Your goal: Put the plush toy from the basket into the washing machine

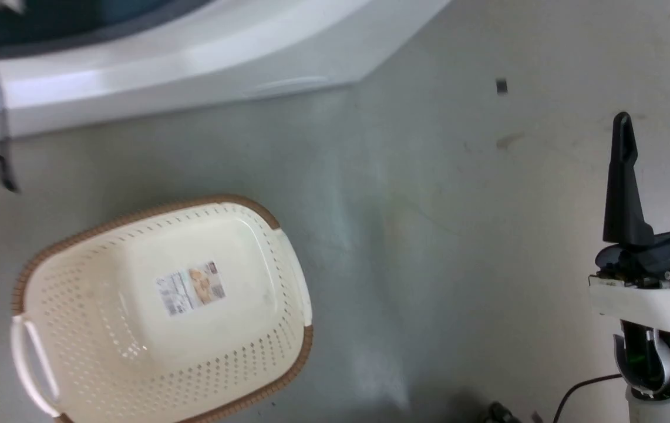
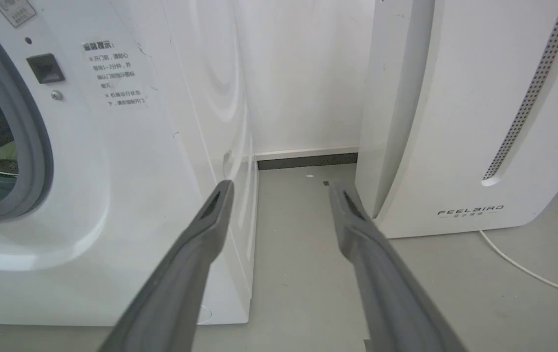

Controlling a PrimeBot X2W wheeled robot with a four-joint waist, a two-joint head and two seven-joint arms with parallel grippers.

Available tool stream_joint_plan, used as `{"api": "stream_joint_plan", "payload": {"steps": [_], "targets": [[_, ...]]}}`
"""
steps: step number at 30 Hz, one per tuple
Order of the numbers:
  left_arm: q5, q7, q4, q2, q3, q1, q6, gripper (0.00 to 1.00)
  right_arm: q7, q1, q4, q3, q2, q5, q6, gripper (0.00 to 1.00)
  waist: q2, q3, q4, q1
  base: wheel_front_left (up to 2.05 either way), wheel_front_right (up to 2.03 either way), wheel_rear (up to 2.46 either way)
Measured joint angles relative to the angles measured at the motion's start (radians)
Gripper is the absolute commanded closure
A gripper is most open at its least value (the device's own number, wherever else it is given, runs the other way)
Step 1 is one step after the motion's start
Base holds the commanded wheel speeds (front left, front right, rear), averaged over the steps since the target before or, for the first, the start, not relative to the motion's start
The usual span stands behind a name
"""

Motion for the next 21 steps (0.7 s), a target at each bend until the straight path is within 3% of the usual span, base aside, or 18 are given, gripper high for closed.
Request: {"api": "stream_joint_plan", "payload": {"steps": [8,21], "targets": [[-0.04,-0.081,-0.016,-0.065,-0.003,0.174,0.002,0.0,0.0,0.022,0.03,-0.009,0.0,-0.052,0.0,0.0,0.0,-0.155,0.047,-0.0001,0.0,0.0,0.0],[-0.082,-0.085,-0.449,-0.168,0.081,0.663,0.055,0.0,0.0,0.12,0.065,0.001,0.0,-0.095,0.0,0.0,0.0001,-0.429,0.147,-0.0002,0.0,0.0,0.0]]}}
